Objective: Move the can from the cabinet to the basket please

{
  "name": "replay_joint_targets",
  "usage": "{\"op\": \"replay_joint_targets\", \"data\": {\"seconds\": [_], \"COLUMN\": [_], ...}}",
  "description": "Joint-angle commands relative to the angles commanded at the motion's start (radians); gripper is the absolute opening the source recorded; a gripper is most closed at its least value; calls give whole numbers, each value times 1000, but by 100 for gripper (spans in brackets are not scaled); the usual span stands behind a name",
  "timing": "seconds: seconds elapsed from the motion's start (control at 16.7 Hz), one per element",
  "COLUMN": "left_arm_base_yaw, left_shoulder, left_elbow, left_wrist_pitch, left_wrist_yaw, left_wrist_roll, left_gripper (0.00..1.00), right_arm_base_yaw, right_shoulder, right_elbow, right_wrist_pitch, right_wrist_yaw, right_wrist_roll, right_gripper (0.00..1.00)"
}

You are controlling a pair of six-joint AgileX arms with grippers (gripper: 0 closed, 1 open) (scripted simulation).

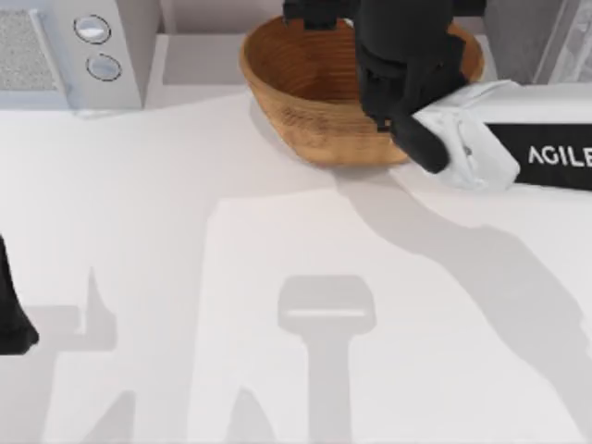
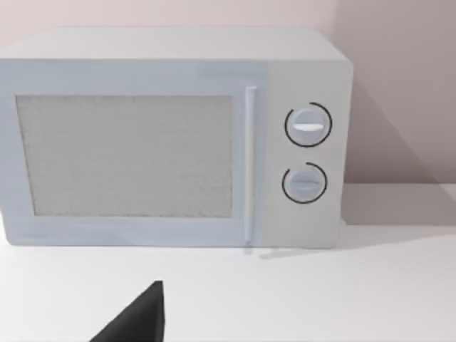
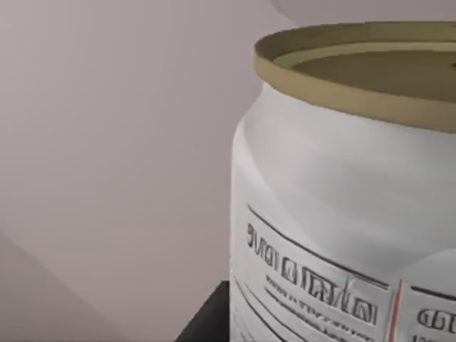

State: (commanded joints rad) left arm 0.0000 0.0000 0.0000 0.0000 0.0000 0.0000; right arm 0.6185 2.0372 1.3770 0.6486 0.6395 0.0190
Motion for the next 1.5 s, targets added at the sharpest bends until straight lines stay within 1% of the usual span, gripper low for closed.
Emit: {"op": "replay_joint_targets", "data": {"seconds": [0.3,0.6,0.84,1.5], "left_arm_base_yaw": [0,0,0,0], "left_shoulder": [0,0,0,0], "left_elbow": [0,0,0,0], "left_wrist_pitch": [0,0,0,0], "left_wrist_yaw": [0,0,0,0], "left_wrist_roll": [0,0,0,0], "left_gripper": [100,100,100,100], "right_arm_base_yaw": [-5,-27,-29,-29], "right_shoulder": [5,75,81,81], "right_elbow": [-5,75,82,82], "right_wrist_pitch": [-2,0,0,0], "right_wrist_yaw": [-4,-26,-28,-28], "right_wrist_roll": [2,-1,-1,-1], "right_gripper": [0,0,0,83]}}
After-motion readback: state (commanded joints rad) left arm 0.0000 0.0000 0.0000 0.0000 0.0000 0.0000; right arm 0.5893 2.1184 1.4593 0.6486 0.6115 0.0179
